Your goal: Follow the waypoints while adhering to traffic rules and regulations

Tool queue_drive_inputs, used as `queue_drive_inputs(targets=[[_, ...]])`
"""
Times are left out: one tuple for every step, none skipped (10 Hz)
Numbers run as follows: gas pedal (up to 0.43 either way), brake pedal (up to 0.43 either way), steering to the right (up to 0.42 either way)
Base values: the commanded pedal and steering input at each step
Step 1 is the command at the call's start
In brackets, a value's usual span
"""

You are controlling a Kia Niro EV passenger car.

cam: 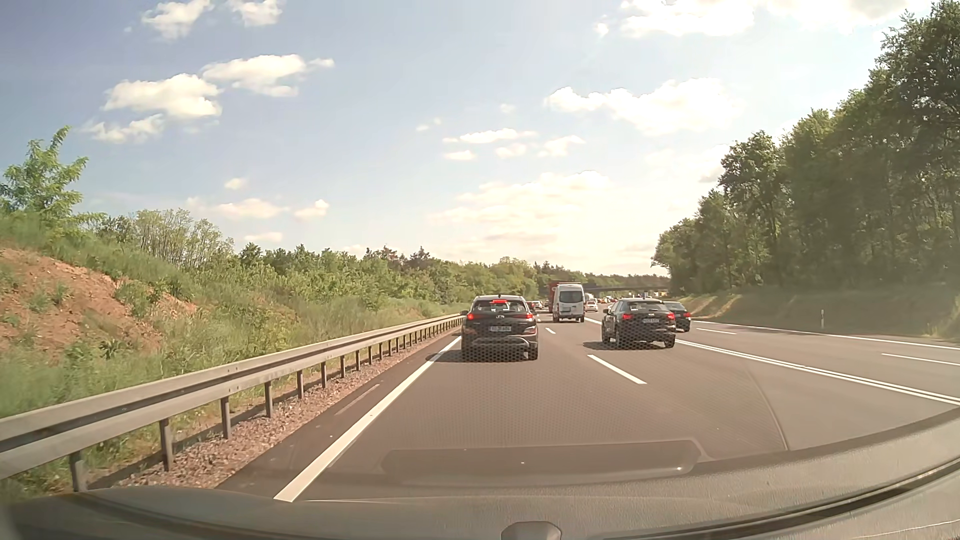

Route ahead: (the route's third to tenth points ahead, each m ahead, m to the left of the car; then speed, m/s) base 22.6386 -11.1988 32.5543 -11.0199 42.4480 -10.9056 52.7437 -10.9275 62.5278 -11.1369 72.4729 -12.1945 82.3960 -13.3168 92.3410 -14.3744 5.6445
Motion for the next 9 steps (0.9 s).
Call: queue_drive_inputs(targets=[[0.0,0.0,-0.004],[0.0,0.0,-0.003],[0.0,0.0,-0.003],[0.0,0.0,-0.003],[0.0,0.012,-0.003],[0.0,0.012,-0.002],[0.0,0.024,0.0],[0.0,0.049,0.0],[0.0,0.061,0.0]])
